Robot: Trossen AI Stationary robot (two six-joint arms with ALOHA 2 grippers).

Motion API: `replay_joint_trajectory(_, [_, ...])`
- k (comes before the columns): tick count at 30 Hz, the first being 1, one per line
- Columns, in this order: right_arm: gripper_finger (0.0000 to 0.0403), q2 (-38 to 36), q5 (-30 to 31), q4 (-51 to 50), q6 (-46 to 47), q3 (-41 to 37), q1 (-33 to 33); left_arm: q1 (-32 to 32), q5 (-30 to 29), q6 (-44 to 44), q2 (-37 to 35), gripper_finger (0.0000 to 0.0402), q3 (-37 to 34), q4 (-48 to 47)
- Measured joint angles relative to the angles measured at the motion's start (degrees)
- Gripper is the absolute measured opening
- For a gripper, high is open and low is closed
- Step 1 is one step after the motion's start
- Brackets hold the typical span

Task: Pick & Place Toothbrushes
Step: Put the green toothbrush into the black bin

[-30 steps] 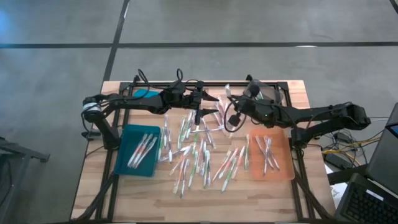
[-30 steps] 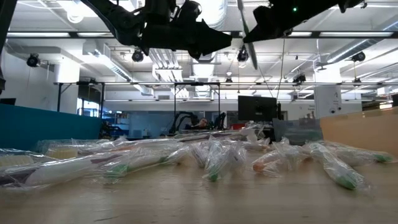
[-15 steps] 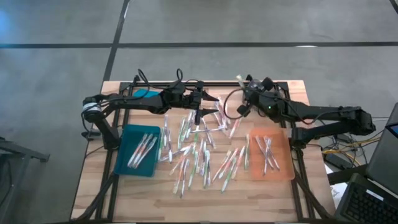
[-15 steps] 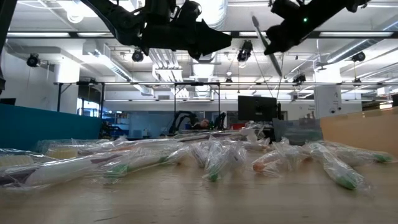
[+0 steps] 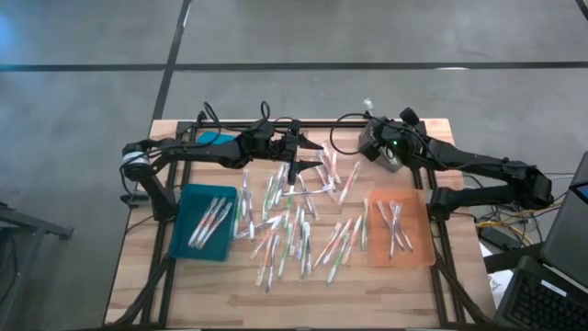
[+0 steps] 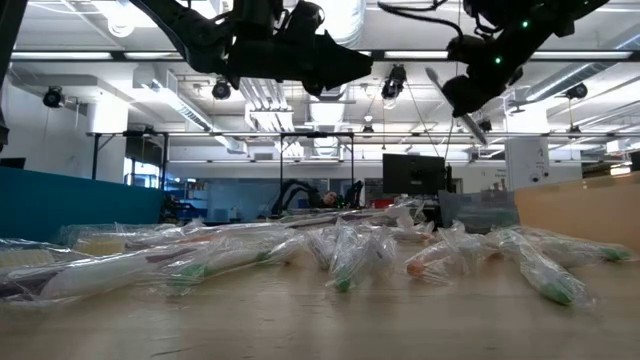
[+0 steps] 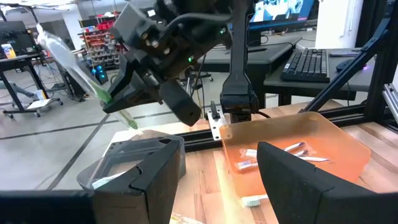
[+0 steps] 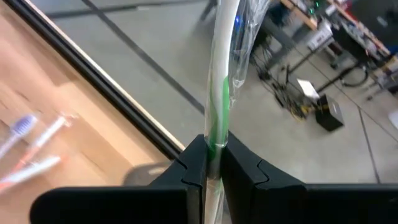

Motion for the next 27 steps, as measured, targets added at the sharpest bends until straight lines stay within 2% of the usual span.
replay_joint_trajectory(5, [0.0028,0.0,-0.7,-3.42,2.49,0.0,-2.81,0.0,-0.45,0.0,-0.01,0.0218,0.0,0.0])
replay_joint_trajectory(12, [0.0028,0.11,-11.19,-8.98,8.11,0.0,-8.96,0.0,-0.51,0.0,-0.01,0.0218,0.0,0.01])
replay_joint_trajectory(20, [0.0028,0.36,-12.8,-15.57,11.59,0.97,-13.49,-0.02,-0.6,0.0,-0.01,0.0218,0.0,0.02])
replay_joint_trajectory(27, [0.0028,3.07,-19.26,-19.08,12.71,1.88,-16.31,-0.02,-1.1,0.0,-0.01,0.0218,0.0,0.02])
